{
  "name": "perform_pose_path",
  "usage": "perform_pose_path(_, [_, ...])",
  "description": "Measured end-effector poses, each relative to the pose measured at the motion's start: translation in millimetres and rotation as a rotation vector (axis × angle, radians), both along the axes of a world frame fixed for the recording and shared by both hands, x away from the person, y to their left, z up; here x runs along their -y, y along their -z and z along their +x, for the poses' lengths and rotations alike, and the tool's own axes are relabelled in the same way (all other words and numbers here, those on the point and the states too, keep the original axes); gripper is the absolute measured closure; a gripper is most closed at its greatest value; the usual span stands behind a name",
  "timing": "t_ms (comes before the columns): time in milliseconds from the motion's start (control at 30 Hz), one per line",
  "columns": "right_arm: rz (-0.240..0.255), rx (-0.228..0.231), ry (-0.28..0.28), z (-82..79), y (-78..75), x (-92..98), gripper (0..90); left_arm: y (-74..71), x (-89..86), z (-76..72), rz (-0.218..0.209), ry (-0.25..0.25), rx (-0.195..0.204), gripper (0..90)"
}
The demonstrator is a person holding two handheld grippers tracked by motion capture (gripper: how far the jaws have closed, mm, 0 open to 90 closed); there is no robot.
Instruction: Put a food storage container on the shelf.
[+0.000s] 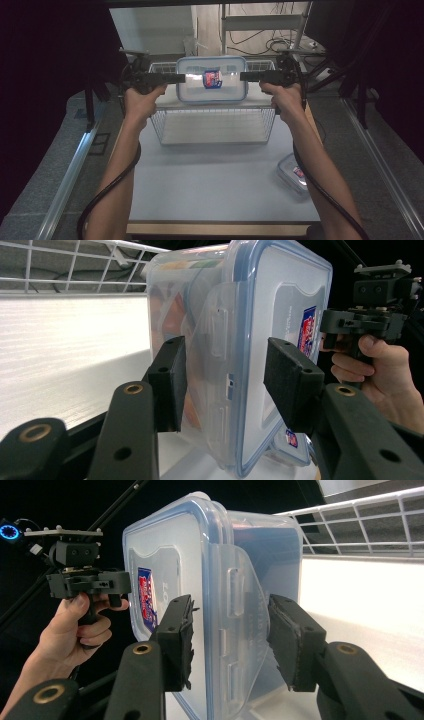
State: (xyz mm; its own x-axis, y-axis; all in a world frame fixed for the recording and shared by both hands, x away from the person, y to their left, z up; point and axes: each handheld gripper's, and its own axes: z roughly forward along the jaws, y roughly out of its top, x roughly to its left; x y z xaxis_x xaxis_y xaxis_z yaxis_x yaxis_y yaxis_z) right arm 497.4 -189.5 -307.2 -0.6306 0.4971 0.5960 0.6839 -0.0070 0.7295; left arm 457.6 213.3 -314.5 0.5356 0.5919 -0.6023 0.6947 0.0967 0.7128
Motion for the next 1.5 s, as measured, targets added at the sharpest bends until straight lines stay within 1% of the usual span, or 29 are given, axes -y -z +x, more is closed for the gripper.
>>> perform_pose_path(67, [0.001, -0.001, 0.001, 0.8, -0.1, -0.4, 54.2, -0.1, 0.0, 0.6, -0.001, -0.001, -0.003, 52.5])
perform_pose_path(100, [-0.005, 0.000, 0.005, 2.5, -0.1, -1.2, 53.6, -0.6, -0.1, 1.3, 0.014, 0.000, -0.002, 51.9])
perform_pose_path(167, [-0.004, 0.001, 0.010, 3.9, 0.4, -2.4, 53.0, -1.8, 3.1, 2.5, 0.032, -0.020, 0.003, 50.9])
perform_pose_path(200, [-0.004, 0.001, 0.010, 3.9, 0.4, -2.4, 53.0, -1.8, 3.1, 2.5, 0.032, -0.020, 0.003, 50.3])
perform_pose_path(233, [-0.016, 0.007, 0.023, 5.6, 0.8, -4.8, 51.4, -2.0, 3.8, 3.6, 0.030, -0.029, -0.002, 50.1])
perform_pose_path(333, [-0.020, 0.005, 0.028, 7.0, 0.8, -5.9, 50.7, -1.2, 3.4, 5.9, 0.028, -0.032, -0.007, 49.5])
perform_pose_path(433, [-0.035, 0.013, 0.046, 10.6, 1.5, -9.5, 47.6, -1.0, 5.2, 9.0, 0.044, -0.063, -0.002, 48.4])
perform_pose_path(500, [-0.046, 0.020, 0.061, 12.2, 2.3, -12.2, 46.1, -0.9, 5.7, 10.6, 0.048, -0.074, -0.004, 47.9])
perform_pose_path(533, [-0.046, 0.020, 0.061, 12.2, 2.3, -12.2, 46.1, -0.9, 5.7, 10.6, 0.048, -0.074, -0.004, 47.8])
perform_pose_path(567, [-0.032, 0.014, 0.068, 14.3, 4.2, -12.1, 45.7, -0.1, 5.9, 11.9, 0.045, -0.081, -0.003, 47.7])
perform_pose_path(633, [-0.031, 0.018, 0.072, 14.8, 4.7, -12.0, 45.3, 0.2, 6.0, 12.1, 0.051, -0.083, 0.000, 47.6])
perform_pose_path(667, [-0.067, 0.067, 0.098, 13.7, 2.9, -13.0, 47.6, 0.9, 7.4, 11.8, 0.059, -0.091, 0.010, 45.7])
perform_pose_path(733, [-0.098, 0.093, 0.106, 12.3, 0.9, -13.5, 48.5, 1.0, 8.1, 10.7, 0.084, -0.101, 0.044, 41.6])
perform_pose_path(767, [-0.100, 0.103, 0.109, 11.6, 0.4, -13.7, 48.4, 0.7, 8.6, 9.7, 0.094, -0.110, 0.058, 40.4])
perform_pose_path(800, [-0.100, 0.103, 0.109, 11.6, 0.4, -13.7, 48.4, 0.7, 8.6, 9.7, 0.094, -0.110, 0.058, 39.9])
perform_pose_path(833, [-0.117, 0.122, 0.116, 9.4, -0.7, -14.0, 48.4, -0.2, 8.2, 7.6, 0.094, -0.114, 0.086, 39.1])
perform_pose_path(900, [-0.133, 0.147, 0.122, 7.7, -1.2, -13.7, 48.4, -1.3, 8.1, 4.6, 0.098, -0.117, 0.111, 37.6])
perform_pose_path(1033, [-0.141, 0.172, 0.129, 3.8, -2.7, -10.3, 51.4, -2.9, 9.3, -2.2, 0.130, -0.112, 0.149, 34.0])
perform_pose_path(1100, [-0.149, 0.184, 0.127, 1.7, -3.2, -8.7, 52.7, -2.9, 10.2, -6.9, 0.145, -0.101, 0.172, 32.1])
perform_pose_path(1167, [-0.157, 0.194, 0.121, -0.6, -4.0, -7.6, 53.2, -2.5, 11.4, -10.5, 0.156, -0.097, 0.192, 30.0])
perform_pose_path(1267, [-0.167, 0.215, 0.115, -4.7, -4.5, -7.0, 53.2, -1.3, 14.6, -17.9, 0.186, -0.092, 0.230, 27.0])
perform_pose_path(1433, [-0.184, 0.253, 0.093, -14.3, -4.4, -6.5, 49.9, 1.5, 18.9, -30.4, 0.238, -0.079, 0.278, 20.8])
perform_pose_path(1467, [-0.184, 0.253, 0.093, -14.3, -4.4, -6.5, 49.9, 1.5, 18.9, -30.4, 0.238, -0.079, 0.278, 19.8])
perform_pose_path(1500, [-0.186, 0.263, 0.083, -19.2, -3.0, -5.4, 46.9, 2.9, 19.9, -36.2, 0.259, -0.076, 0.298, 18.5])
